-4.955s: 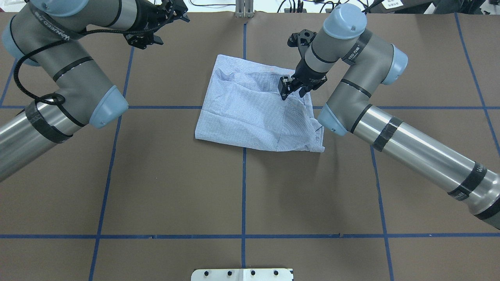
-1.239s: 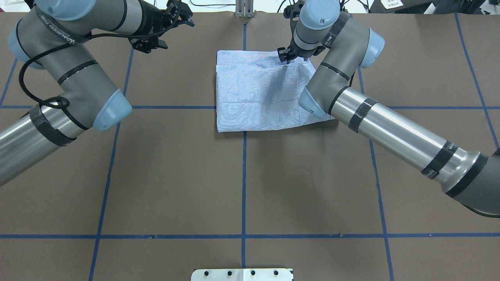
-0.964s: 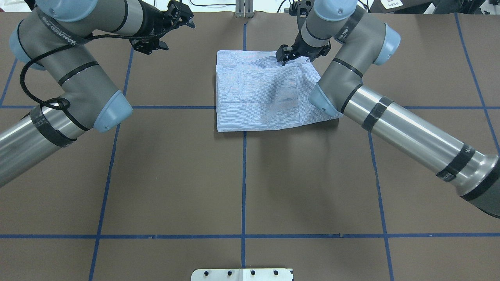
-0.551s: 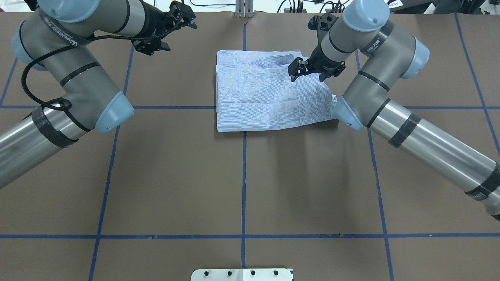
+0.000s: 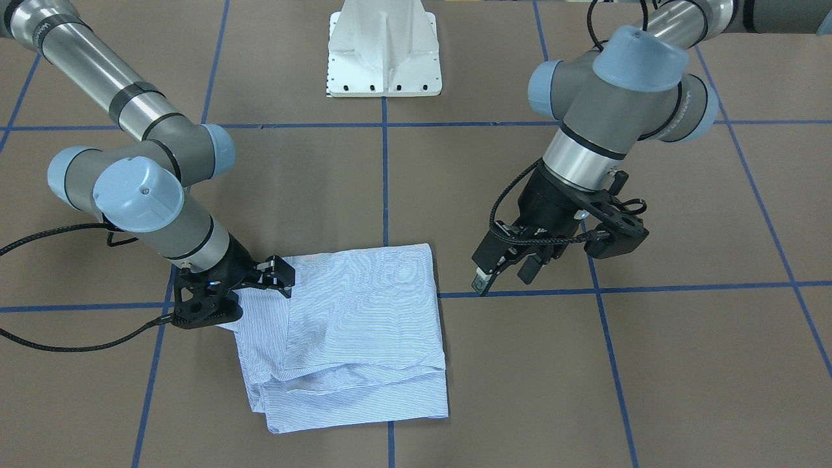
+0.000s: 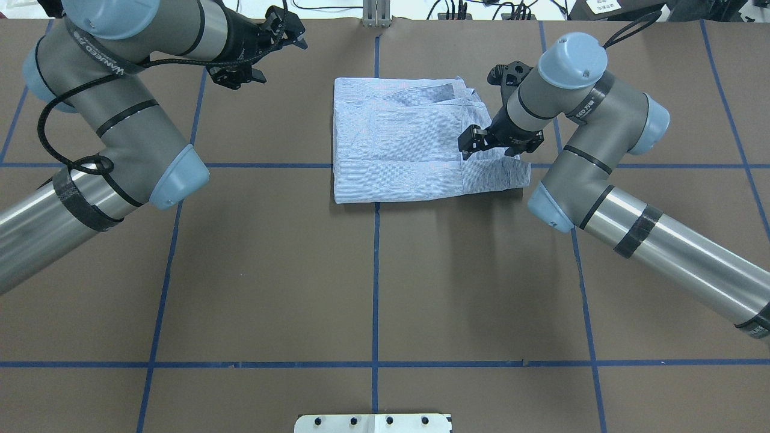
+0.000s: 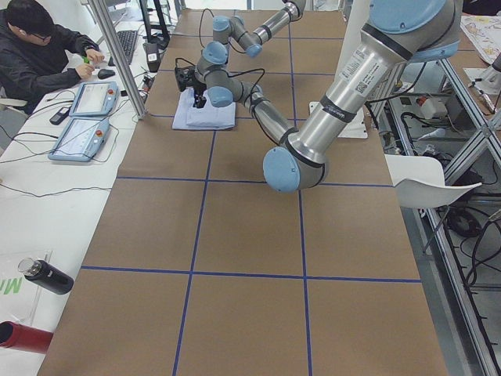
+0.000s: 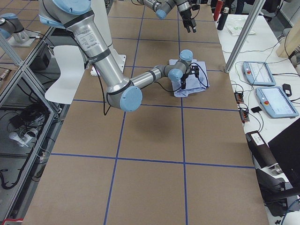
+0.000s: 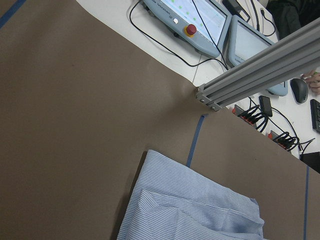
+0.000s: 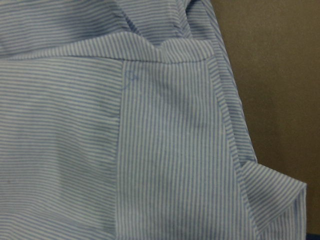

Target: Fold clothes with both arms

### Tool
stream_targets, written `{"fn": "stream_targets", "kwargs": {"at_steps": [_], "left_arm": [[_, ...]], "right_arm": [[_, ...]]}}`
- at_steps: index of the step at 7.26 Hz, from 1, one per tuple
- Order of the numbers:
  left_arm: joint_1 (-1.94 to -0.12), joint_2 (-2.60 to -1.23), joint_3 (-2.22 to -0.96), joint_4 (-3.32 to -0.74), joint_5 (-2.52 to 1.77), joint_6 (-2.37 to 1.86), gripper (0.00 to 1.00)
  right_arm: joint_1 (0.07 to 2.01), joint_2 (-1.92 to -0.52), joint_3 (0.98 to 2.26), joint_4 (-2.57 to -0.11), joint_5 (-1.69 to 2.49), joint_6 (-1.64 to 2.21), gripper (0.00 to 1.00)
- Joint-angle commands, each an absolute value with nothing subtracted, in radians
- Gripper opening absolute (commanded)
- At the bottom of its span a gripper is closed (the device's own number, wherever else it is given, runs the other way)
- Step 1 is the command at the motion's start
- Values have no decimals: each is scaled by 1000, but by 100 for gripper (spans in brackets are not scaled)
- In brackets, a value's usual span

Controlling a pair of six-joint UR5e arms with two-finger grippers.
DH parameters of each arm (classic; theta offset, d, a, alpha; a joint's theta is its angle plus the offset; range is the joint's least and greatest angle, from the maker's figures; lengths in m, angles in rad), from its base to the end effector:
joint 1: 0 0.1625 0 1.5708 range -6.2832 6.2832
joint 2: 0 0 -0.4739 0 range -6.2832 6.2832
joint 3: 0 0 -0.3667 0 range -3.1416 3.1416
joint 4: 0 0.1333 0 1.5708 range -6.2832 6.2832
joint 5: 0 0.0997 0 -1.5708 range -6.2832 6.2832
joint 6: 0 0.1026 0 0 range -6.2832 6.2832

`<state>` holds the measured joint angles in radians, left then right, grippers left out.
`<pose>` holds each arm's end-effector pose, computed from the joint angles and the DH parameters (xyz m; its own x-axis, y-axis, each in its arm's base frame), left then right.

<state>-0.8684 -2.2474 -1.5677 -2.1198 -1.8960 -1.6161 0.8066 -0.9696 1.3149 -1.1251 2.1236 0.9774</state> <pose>0.3812 -0.6059 0.2427 0.1963 -0.2983 -0.9341 0.5387 0.8288 -0.1515 -0.4584 -0.5930 0.4197 0.6025 -0.0592 0.7959 -0.0231 0.9955 0.0915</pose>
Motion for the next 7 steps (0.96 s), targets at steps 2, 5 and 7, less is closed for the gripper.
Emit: {"fn": "stream_targets", "kwargs": {"at_steps": [2, 5, 7], "left_arm": [[-861, -2247, -1568, -2120, -1896, -1618, 100], [-861, -2247, -1568, -2120, -1896, -1617, 100], [-862, -2235, -1587, -2118, -1898, -1606, 100]], "right_arm": [[799, -992, 1295, -1127, 2098, 965, 100], [845, -979, 1299, -1129, 2135, 962, 100], [880, -985, 1322, -1129, 2161, 962, 100]]}}
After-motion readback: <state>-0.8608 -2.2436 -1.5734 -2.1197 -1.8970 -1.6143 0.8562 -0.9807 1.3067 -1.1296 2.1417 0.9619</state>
